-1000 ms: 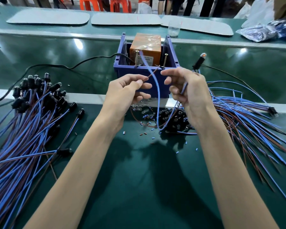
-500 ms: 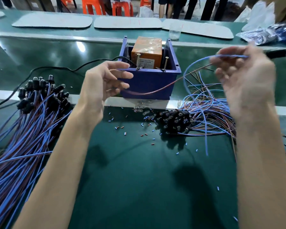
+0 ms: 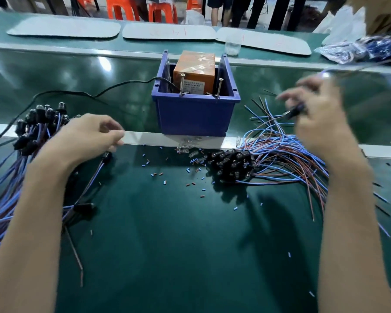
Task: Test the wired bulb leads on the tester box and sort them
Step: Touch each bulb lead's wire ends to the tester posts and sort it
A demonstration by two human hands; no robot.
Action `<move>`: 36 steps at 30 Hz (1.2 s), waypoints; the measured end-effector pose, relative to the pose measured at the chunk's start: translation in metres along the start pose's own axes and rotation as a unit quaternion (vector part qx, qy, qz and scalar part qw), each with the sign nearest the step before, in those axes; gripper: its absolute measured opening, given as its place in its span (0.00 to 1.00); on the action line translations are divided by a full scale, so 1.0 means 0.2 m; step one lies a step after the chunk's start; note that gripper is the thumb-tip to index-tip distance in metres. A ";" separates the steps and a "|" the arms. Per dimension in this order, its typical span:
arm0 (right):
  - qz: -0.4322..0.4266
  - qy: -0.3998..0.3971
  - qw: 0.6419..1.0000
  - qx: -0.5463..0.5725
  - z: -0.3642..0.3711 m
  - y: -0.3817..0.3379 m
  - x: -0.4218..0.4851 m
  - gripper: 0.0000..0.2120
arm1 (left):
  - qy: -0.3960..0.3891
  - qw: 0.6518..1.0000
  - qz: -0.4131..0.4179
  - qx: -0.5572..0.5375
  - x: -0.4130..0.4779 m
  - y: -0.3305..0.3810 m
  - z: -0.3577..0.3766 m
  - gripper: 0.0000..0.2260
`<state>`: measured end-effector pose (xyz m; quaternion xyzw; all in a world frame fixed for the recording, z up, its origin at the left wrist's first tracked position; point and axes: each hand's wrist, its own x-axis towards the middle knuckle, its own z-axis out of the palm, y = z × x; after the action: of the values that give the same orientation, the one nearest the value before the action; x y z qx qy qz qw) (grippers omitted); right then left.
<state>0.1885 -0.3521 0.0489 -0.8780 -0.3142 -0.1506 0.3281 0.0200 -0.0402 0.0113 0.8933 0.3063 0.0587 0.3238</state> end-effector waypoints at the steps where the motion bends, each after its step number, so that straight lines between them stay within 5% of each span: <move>1: 0.021 -0.086 0.996 -0.023 0.06 0.04 -0.01 0.15 | -0.005 1.000 -0.017 0.025 0.01 -0.04 -0.01 0.05; 3: 0.051 -0.283 0.954 -0.084 0.15 0.06 -0.05 0.13 | -0.016 0.996 -0.049 0.075 0.00 -0.09 -0.04 0.04; 5: 0.087 -0.326 0.936 -0.101 0.16 0.05 -0.02 0.12 | -0.022 0.990 -0.075 0.116 0.00 -0.13 -0.05 0.04; 14: 0.094 -0.303 0.947 -0.061 0.15 0.03 -0.05 0.16 | -0.027 0.968 -0.158 0.194 0.00 -0.14 0.01 0.10; 20: 0.085 -0.289 0.953 -0.020 0.14 0.04 -0.04 0.08 | -0.023 0.967 -0.142 0.212 0.01 -0.11 0.04 0.06; 25: 0.076 -0.190 0.978 0.032 0.14 0.02 -0.04 0.06 | 0.046 0.974 -0.112 0.190 -0.03 -0.01 0.03 0.07; 29: 0.088 -0.266 0.959 0.034 0.15 -0.01 -0.05 0.07 | 0.136 0.979 -0.026 0.151 -0.10 0.11 0.02 0.04; 32: 0.046 -0.170 0.983 0.050 0.16 -0.08 -0.05 0.08 | 0.208 0.967 0.116 0.087 -0.16 0.21 0.04 0.04; 34: 0.025 -0.124 0.980 0.154 0.15 -0.17 -0.05 0.08 | 0.258 0.936 0.240 0.003 -0.22 0.30 0.06 0.05; 36: 0.001 -0.195 0.935 0.296 0.16 -0.27 -0.07 0.08 | 0.277 0.897 0.341 -0.044 -0.28 0.40 0.11 0.07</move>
<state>0.1447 -0.3057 0.0454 -0.7537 -0.4012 0.1237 0.5056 0.0228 -0.1330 0.0489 0.8754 0.0573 0.4242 0.2247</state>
